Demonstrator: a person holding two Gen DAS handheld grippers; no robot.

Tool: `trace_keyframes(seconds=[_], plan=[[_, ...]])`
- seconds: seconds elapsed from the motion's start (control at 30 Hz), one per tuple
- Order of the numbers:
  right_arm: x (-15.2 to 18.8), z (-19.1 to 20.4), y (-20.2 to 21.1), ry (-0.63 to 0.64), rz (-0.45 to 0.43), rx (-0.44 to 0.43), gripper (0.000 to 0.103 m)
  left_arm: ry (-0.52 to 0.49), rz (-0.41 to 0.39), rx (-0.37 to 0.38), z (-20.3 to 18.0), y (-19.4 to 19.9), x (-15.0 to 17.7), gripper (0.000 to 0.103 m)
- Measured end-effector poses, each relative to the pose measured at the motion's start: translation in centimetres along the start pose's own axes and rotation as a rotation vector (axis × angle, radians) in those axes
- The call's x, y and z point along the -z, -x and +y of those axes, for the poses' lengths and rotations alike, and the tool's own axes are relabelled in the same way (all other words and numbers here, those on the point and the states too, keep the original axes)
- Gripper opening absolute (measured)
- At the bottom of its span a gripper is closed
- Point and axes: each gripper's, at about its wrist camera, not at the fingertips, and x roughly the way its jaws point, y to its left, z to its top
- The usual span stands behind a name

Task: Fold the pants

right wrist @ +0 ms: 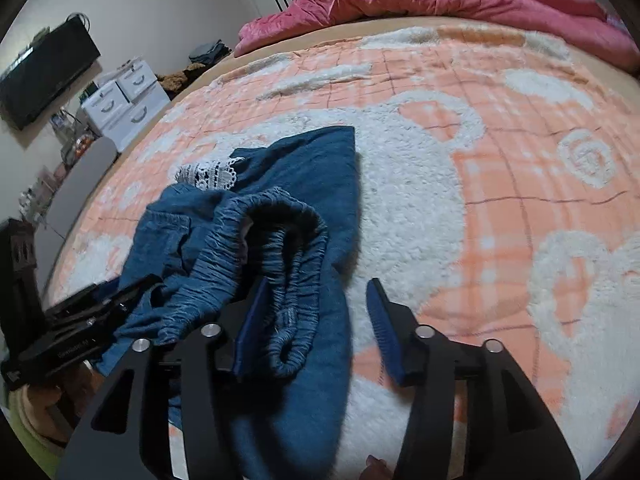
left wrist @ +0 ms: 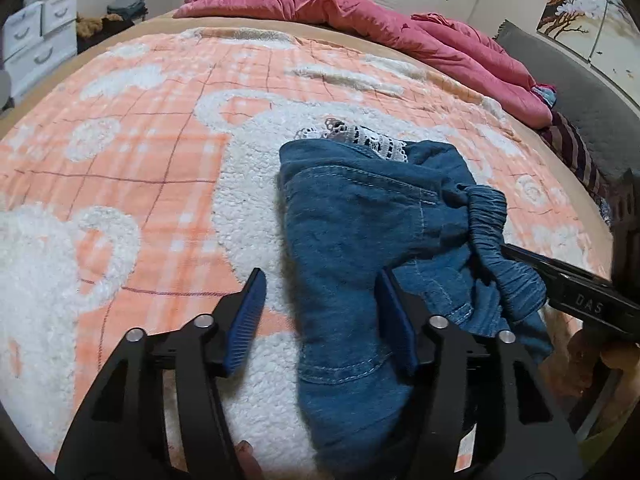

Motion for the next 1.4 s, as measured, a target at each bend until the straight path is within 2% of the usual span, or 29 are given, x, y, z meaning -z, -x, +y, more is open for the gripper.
trace_keyframes(seconds=[0.07,0.17,0.23,0.3,0.5,0.53,0.57,0.7,0.93,1.13,1.4], plan=[[0.5,0.0,0.7,0.006,-0.007,0.028,0.061,-0.004,-0.005,-0.014,0.0,0.3,0.3,0.060],[1.1,-0.1,1.7,0.011,-0.014,0.063,0.065,-0.006,-0.012,-0.026,0.2,1.1,0.7,0.066],[1.9,-0.1,2.7,0.025,-0.021,0.077,0.068,-0.009,-0.019,-0.035,0.2,1.8,1.1,0.069],[2.6,0.1,3.5,0.042,-0.030,0.091,0.075,-0.006,-0.023,-0.035,0.3,2.6,1.6,0.070],[5.3,2.0,6.2,0.130,-0.067,0.143,0.080,-0.011,-0.046,-0.036,-0.1,5.5,3.5,0.080],[5.9,2.4,6.9,0.136,-0.077,0.141,0.090,-0.012,-0.049,-0.035,-0.2,6.1,4.0,0.083],[6.3,2.8,7.4,0.138,-0.088,0.145,0.094,-0.012,-0.052,-0.036,-0.3,6.5,4.4,0.085],[8.1,3.8,9.2,0.149,-0.124,0.162,0.096,-0.037,-0.042,-0.016,-1.3,8.4,6.7,0.093],[11.7,4.7,11.5,0.155,-0.152,0.179,0.098,-0.060,-0.050,-0.006,-2.8,10.5,10.8,0.093],[13.9,4.4,12.4,0.134,-0.183,0.204,0.099,-0.044,-0.064,0.013,-3.1,11.3,12.6,0.093],[15.8,2.9,12.9,0.070,-0.200,0.176,0.099,-0.055,-0.059,-0.020,-3.1,11.2,13.9,0.093]])
